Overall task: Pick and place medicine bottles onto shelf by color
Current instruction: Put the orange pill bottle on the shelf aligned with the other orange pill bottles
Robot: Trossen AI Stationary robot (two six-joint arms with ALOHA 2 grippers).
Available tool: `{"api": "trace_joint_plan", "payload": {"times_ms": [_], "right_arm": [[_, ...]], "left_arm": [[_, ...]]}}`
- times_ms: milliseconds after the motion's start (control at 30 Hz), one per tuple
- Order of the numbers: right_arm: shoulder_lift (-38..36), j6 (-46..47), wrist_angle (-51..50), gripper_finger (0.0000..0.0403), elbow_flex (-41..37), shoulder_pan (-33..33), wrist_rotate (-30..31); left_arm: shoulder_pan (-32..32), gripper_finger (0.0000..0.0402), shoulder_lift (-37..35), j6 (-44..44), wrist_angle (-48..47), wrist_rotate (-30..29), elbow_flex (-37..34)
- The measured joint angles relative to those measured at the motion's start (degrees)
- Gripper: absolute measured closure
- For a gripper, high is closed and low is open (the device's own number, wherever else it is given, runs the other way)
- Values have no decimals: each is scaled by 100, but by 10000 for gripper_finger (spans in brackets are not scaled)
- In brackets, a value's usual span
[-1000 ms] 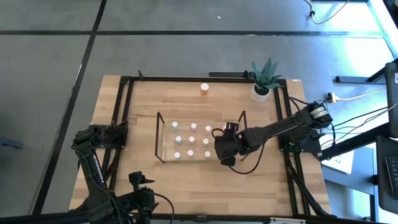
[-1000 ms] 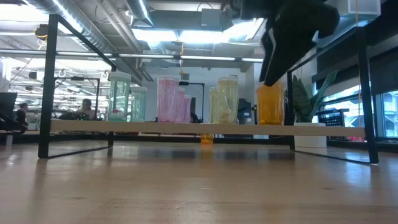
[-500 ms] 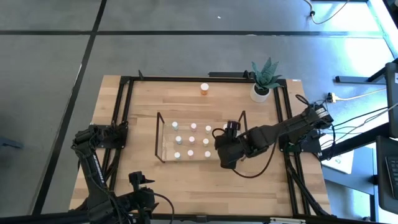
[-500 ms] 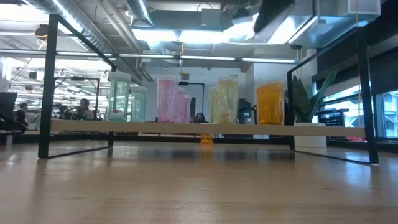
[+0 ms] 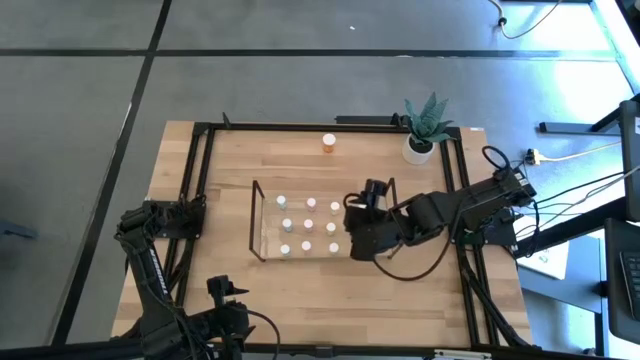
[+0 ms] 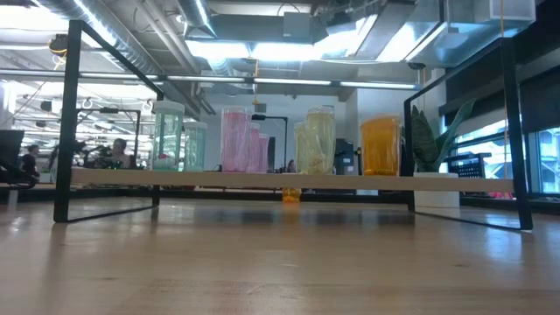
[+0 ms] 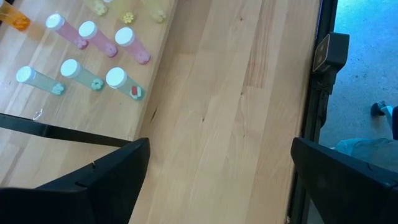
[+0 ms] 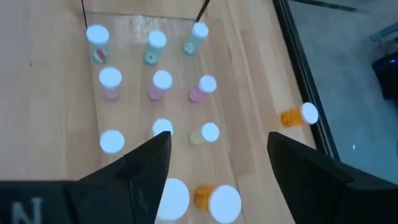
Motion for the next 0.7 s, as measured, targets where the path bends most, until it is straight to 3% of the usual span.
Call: {"api": "trace_joint_plan", "payload": {"times_ms": [200, 433, 700], "right_arm": [[0, 16, -316, 134, 0, 2, -10], [0, 35, -395, 134, 0, 2, -507], [0, 55, -386, 134, -2, 4, -562]], "left_arm": [[0, 17, 0, 47, -2, -7, 1], [42, 17, 0, 1641, -11, -232, 2], [39, 17, 0, 1799, -10, -215, 2]]}}
